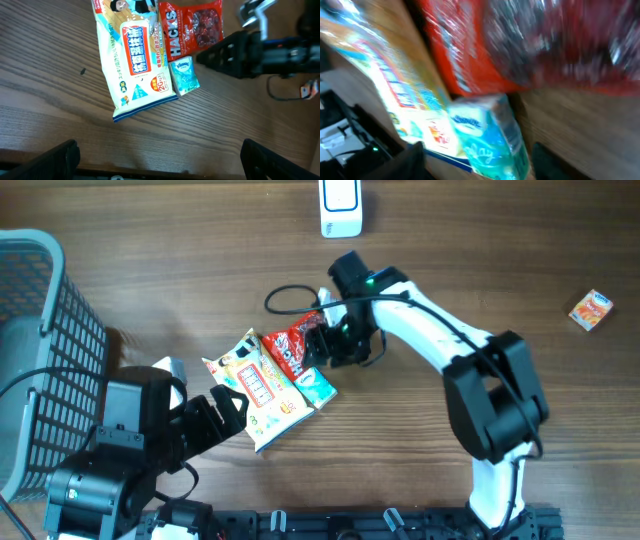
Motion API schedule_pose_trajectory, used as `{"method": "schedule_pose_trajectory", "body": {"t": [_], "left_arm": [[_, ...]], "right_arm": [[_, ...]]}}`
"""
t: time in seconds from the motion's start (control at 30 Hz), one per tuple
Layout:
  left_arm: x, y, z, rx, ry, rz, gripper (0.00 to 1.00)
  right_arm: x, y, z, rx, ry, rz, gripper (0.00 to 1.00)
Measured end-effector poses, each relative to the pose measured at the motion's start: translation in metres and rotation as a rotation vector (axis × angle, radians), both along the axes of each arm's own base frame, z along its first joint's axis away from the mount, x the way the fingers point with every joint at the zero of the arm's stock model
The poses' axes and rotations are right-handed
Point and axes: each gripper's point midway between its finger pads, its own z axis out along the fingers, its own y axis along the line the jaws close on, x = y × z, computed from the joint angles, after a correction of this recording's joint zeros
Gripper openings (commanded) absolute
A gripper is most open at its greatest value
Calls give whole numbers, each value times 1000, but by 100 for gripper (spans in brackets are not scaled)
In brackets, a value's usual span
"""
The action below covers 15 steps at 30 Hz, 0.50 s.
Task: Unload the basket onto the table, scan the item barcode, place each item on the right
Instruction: 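Reach the right gripper to the teal tissue pack and grasp it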
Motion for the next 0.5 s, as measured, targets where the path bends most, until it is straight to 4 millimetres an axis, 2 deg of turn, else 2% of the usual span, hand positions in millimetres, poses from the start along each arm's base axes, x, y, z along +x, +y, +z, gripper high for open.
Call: {"method": "schedule_pose_trajectory", "body": {"t": [0.03, 0.07, 0.17, 0.23, 0.3, 0.43, 0.5], "left_arm": [[0, 0, 0, 0, 0, 0, 100], [0, 0, 0, 0, 0, 0, 100], [0, 0, 0, 0, 0, 0, 100], [0, 0, 0, 0, 0, 0, 100], [0, 0, 0, 0, 0, 0, 100], [0, 0, 0, 0, 0, 0, 100], [0, 0, 0, 0, 0, 0, 100]], "right_arm": [[-10, -6, -9, -55, 37, 9, 41], [-15, -10, -15, -95, 52, 12, 36], [-27, -21, -28, -138, 83, 16, 37], [-48, -30, -40, -159, 144, 26, 37], [-51, -28, -41, -144, 154, 25, 37], [-55, -21, -37, -83, 172, 41, 48], [-59, -30, -34, -96, 210, 41, 53]]}}
